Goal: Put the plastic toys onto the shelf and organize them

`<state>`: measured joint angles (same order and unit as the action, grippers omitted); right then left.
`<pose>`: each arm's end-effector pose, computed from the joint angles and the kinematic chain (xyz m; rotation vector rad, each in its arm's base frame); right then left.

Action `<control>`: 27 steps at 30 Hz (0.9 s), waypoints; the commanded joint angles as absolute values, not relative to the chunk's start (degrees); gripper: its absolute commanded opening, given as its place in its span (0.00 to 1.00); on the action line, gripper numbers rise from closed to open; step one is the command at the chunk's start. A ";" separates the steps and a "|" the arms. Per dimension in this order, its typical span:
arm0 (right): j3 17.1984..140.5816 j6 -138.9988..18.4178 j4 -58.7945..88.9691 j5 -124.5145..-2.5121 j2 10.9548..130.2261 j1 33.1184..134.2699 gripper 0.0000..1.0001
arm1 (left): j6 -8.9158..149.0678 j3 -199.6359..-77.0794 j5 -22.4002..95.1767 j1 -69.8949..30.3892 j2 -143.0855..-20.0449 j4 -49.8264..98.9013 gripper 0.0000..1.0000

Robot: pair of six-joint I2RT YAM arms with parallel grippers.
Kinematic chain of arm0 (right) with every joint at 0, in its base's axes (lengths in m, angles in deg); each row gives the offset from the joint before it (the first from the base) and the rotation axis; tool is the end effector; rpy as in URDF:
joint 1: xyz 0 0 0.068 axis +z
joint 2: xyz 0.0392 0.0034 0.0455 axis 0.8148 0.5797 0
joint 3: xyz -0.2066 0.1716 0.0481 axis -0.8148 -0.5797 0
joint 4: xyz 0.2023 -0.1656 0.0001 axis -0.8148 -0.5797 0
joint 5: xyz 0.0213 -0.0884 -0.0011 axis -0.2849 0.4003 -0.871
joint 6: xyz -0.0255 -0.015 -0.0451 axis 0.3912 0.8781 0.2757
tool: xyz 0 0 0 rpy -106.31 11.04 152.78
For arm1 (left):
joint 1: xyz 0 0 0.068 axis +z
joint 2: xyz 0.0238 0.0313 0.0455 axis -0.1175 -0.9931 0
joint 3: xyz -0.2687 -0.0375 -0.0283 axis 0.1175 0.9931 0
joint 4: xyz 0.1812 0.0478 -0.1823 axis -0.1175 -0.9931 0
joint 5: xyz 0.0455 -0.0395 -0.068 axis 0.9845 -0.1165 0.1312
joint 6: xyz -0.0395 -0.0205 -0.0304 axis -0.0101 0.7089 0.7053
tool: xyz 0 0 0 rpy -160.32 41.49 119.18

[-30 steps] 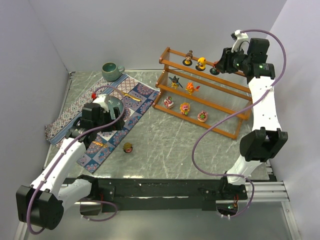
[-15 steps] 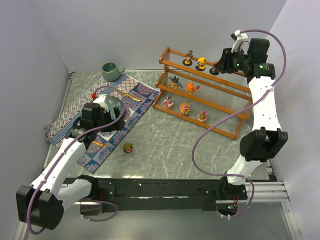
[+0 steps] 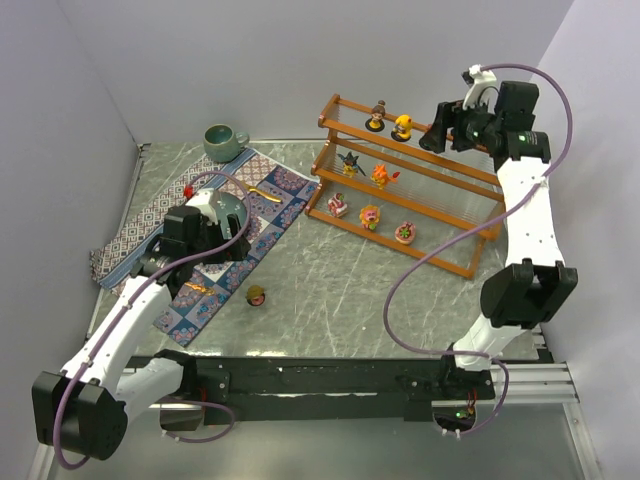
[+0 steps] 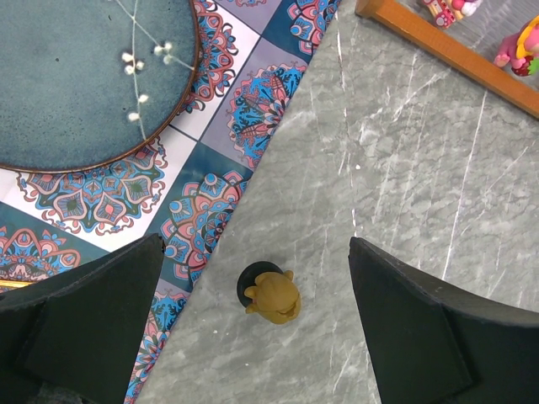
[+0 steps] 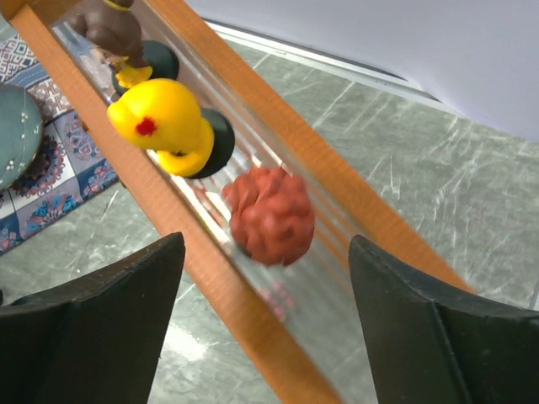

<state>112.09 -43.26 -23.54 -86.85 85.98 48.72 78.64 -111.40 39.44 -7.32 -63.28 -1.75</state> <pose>0.3694 -0.0195 0.4396 -0.4081 1.9448 0.3693 0.2099 -0.0560 0.2788 -0.0668 2.2307 -0.4307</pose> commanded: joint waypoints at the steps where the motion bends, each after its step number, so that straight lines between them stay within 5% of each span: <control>1: 106.20 -45.30 -17.02 -84.62 75.48 48.33 0.87 | 77.57 -111.98 38.85 -7.14 -61.10 0.81 0.97; 8: 86.34 -52.24 0.26 -86.28 57.21 50.25 0.96 | 78.45 -111.19 40.61 -6.96 -57.58 0.81 0.97; 15: 68.32 -52.68 6.97 -83.03 43.58 64.74 0.97 | 80.20 -110.75 41.74 -6.96 -53.45 0.46 0.97; 27: 40.09 -56.99 34.21 -78.11 47.32 89.89 0.95 | 81.43 -110.49 46.21 -6.53 -46.15 -0.51 0.97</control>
